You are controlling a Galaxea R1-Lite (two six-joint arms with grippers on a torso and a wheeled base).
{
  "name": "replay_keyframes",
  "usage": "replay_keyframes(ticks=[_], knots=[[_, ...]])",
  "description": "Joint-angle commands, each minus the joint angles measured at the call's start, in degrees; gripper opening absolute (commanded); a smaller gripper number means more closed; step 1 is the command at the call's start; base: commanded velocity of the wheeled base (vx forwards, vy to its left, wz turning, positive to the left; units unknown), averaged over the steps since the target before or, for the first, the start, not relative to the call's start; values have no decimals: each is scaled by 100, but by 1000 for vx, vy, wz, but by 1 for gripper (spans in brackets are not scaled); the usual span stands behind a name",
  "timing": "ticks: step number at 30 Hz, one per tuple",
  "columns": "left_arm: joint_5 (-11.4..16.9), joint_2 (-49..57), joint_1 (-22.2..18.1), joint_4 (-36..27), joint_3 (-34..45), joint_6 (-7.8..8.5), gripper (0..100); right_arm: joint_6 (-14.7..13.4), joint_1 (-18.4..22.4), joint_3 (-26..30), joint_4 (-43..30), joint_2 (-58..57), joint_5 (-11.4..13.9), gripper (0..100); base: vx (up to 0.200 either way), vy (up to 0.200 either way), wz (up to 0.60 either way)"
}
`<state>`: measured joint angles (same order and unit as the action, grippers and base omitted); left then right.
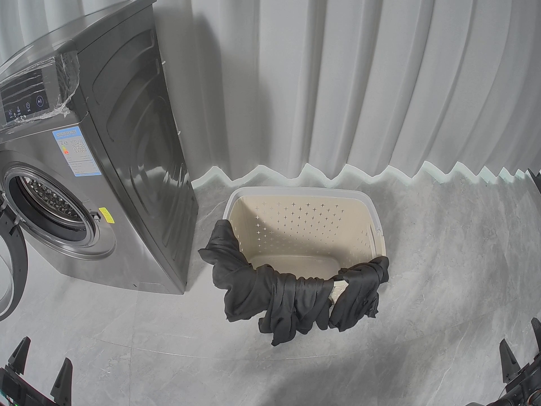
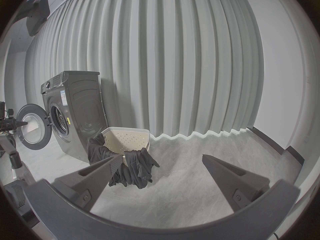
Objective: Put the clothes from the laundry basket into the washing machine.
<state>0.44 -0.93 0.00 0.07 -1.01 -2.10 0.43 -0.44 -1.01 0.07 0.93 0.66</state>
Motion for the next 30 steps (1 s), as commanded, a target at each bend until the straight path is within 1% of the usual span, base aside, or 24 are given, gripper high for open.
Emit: replay_keyframes(ticks=[1, 2, 12, 13, 14, 15, 16, 17, 18, 19, 20, 21, 22, 25, 26, 27, 28, 29, 30], knots=[[0, 93, 0, 1, 92, -1, 100, 10, 0, 101, 1, -93, 4, 100, 200, 0, 0], [0, 93, 0, 1, 92, -1, 100, 10, 0, 101, 1, -93, 4, 100, 200, 0, 0], [0, 93, 0, 1, 92, -1, 100, -34, 9, 101, 19, -93, -4, 100, 0, 0, 0], [0, 93, 0, 1, 92, -1, 100, -8, 9, -31, 230, -93, 13, 100, 0, 0, 0], [0, 93, 0, 1, 92, -1, 100, -8, 0, -312, 415, -93, 22, 100, 0, 0, 0], [0, 93, 0, 1, 92, -1, 100, -43, -26, -743, 476, -84, 13, 100, 0, 0, 0], [0, 93, 0, 1, 92, -1, 100, -95, -35, -1191, 397, 145, 13, 100, 0, 0, 0], [0, 93, 0, 1, 92, -1, 100, -131, -44, -1507, 283, 443, 13, 100, 0, 0, 0], [0, 93, 0, 1, 92, 8, 100, -131, -44, -1718, 142, 681, 22, 100, 0, 0, 0], [0, 93, 0, -7, 92, 8, 100, -122, -79, -1964, -148, 1032, 48, 100, 0, 0, 0], [0, 93, 0, -7, 92, 8, 100, -122, -123, -2008, -333, 1226, 119, 100, 0, 0, 0], [0, 93, 0, -7, 92, 8, 100, -122, -123, -2008, -333, 1226, 119, 100, 0, 0, 0], [0, 93, 0, -7, 92, 8, 100, -122, -229, -1938, -552, 1595, 286, 100, 0, 0, 0], [0, 93, 0, -7, 92, 8, 100, -175, -422, -1578, -508, 2702, 541, 100, 0, 0, 0], [0, 93, 0, -7, 92, 8, 100, -175, -422, -1578, -508, 2702, 541, 100, 0, 0, 0], [0, 93, 0, -7, 92, -1, 100, -280, -475, -1507, -368, 3256, 690, 100, 0, 0, 0], [0, 93, 0, 1, 92, -1, 100, -632, -475, -1454, -122, 3889, 875, 100, 0, 0, 0], [0, 93, 0, -7, 92, -1, 100, -816, -475, -1437, 10, 4135, 954, 100, 0, 0, 0], [0, 93, 0, -7, 92, -1, 100, -842, -475, -1437, 37, 4179, 962, 100, 0, 0, 0]])
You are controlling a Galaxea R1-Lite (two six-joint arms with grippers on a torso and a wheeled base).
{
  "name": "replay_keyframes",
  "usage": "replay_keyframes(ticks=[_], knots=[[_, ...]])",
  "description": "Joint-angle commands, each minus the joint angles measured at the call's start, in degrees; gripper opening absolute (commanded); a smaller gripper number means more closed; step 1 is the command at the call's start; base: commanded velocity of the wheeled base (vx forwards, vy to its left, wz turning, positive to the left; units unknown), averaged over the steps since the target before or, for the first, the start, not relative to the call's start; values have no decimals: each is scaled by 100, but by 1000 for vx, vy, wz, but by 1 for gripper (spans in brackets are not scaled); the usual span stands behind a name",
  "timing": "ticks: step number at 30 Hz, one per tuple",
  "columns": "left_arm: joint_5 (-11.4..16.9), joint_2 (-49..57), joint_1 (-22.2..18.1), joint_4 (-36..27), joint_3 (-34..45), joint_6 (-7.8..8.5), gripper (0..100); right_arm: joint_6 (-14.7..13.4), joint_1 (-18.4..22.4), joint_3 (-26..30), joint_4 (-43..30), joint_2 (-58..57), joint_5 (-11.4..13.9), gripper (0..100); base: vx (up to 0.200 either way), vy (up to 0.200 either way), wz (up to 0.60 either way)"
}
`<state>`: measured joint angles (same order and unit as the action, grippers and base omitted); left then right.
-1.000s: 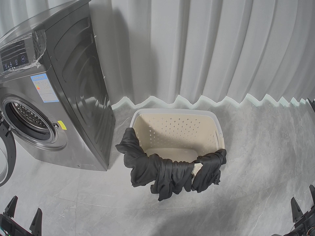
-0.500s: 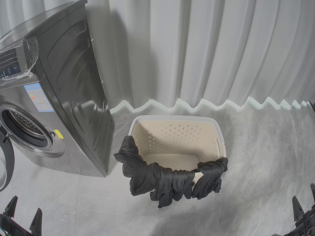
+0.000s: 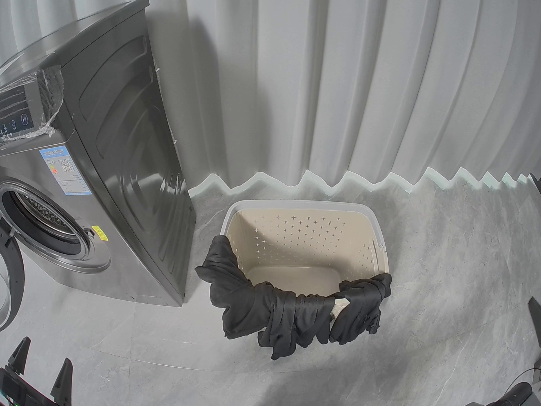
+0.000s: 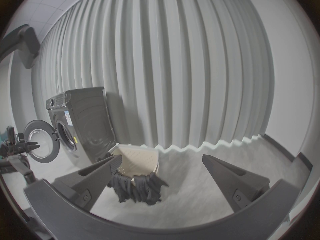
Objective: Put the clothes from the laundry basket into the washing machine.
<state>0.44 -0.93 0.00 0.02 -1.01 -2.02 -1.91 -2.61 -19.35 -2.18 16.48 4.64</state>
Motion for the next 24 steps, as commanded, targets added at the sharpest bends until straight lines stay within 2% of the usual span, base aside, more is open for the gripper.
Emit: replay_keyframes(ticks=[1, 3, 4, 5, 7, 8, 11, 14, 16, 19, 24], knots=[[0, 93, 0, 6, 92, -9, 100, -942, -293, 423, 702, 3142, 801, 100, 0, 0, 0], [0, 93, 0, -2, 92, -9, 100, -1180, -407, 528, 1176, 3581, 1065, 100, 0, 0, 0], [0, 93, 0, -2, 92, -9, 100, -1224, -425, 590, 1343, 3740, 1100, 100, 0, 0, 0], [0, 93, 0, 6, 92, -9, 100, -1224, -442, 669, 1624, 4047, 1100, 100, 0, 0, 0], [0, 93, 0, 6, 92, -9, 100, -1224, -442, 669, 1624, 4047, 1100, 100, 0, 0, 0], [0, 93, 0, 6, 92, -9, 100, -1197, -460, 862, 2284, 4645, 1082, 100, 0, 0, 0], [0, 93, 0, 6, 92, -9, 100, -1021, -460, 977, 2653, 5067, 1056, 100, 0, 0, 0], [0, 93, 0, 6, 92, -9, 100, -828, -469, 985, 2732, 5506, 722, 100, 0, 0, 0], [0, 93, 0, 6, 92, -9, 100, -793, -486, 977, 2776, 5691, 617, 100, 0, 0, 0], [0, 93, 0, 6, 92, -9, 100, -793, -644, 994, 3075, 6069, 564, 100, 0, 0, 0], [0, 93, 0, 6, 92, -17, 100, -793, -680, 1029, 3479, 6631, 546, 100, 0, 0, 0]])
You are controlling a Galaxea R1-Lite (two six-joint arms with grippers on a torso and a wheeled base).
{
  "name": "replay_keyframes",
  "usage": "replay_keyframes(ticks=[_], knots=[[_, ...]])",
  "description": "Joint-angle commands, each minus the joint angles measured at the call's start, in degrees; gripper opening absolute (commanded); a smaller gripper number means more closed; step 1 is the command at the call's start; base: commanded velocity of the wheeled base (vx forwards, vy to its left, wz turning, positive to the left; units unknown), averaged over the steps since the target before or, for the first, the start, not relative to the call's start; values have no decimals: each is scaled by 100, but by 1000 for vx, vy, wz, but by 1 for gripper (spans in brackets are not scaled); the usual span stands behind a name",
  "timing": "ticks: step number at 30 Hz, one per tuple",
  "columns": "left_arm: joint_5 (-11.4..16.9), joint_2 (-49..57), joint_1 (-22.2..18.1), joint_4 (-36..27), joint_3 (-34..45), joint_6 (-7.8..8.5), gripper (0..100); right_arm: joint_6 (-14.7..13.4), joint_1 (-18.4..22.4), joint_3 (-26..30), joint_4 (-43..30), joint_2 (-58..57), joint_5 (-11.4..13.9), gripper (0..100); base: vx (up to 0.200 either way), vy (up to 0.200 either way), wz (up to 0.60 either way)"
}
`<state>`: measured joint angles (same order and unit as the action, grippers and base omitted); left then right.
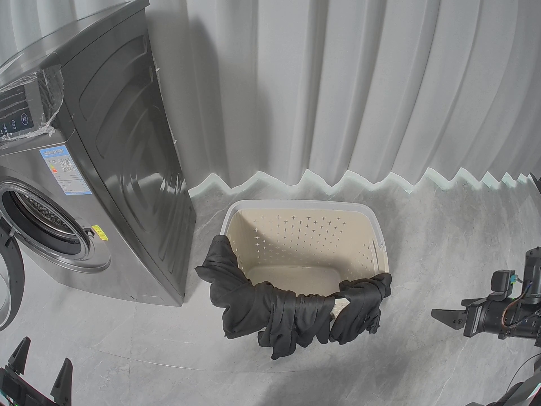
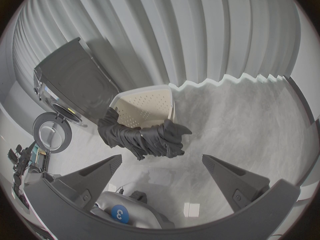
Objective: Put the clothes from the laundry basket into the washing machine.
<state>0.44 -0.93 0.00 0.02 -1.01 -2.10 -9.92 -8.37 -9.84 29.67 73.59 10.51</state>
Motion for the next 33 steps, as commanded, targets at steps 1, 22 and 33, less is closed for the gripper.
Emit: replay_keyframes(ticks=[1, 22, 33], knots=[[0, 93, 0, 6, 92, -1, 100, 8, -129, 79, 408, 1096, -40, 100, 0, 0, 0], [0, 93, 0, 6, 92, -1, 100, -27, -859, 289, 3616, 4216, -427, 100, 0, 0, 0], [0, 93, 0, 6, 92, 8, 100, -159, -1149, 114, 5664, 5736, -814, 100, 0, 0, 0]])
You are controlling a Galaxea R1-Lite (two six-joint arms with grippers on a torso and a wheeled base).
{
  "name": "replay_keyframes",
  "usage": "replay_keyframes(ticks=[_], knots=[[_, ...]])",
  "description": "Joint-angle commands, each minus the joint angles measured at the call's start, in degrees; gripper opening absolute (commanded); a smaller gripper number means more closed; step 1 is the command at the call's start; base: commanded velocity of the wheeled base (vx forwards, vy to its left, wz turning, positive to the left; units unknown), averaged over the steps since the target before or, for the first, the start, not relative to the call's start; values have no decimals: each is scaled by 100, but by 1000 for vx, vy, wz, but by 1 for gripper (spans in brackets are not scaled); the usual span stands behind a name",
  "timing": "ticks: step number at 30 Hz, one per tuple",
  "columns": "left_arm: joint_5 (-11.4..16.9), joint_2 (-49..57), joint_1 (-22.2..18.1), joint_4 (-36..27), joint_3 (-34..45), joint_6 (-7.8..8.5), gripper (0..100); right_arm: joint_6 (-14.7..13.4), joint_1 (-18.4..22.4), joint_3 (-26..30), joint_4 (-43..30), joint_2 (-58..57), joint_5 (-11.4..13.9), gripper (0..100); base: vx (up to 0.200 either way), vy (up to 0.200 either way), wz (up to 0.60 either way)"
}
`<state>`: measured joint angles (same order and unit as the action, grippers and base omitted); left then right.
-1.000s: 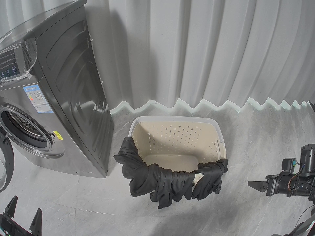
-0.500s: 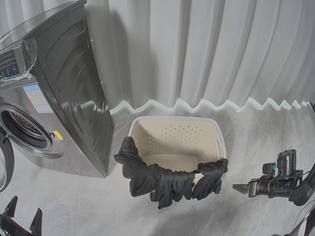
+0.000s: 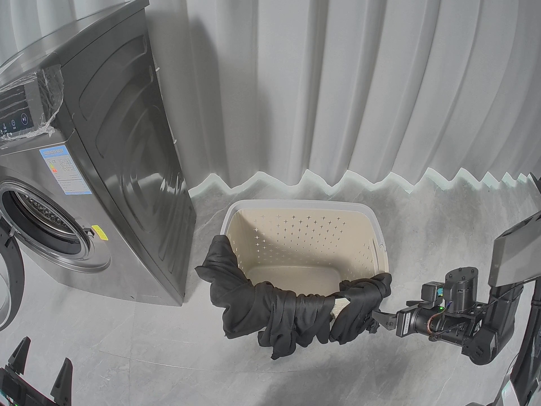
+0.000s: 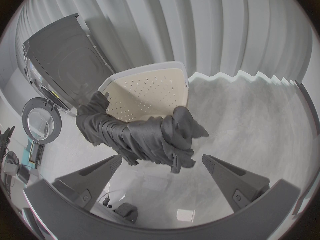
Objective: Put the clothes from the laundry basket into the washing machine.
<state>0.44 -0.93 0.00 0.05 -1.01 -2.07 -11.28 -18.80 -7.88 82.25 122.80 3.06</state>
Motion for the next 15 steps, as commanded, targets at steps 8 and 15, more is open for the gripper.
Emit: replay_keyframes(ticks=[8, 15], knots=[[9, 93, 0, 4, 92, 5, 100, -15, -133, -144, 397, 675, -7, 100, 0, 0, 0], [0, 93, 0, 4, 92, -4, 100, -85, -432, -267, 511, 667, 125, 100, 0, 0, 0]])
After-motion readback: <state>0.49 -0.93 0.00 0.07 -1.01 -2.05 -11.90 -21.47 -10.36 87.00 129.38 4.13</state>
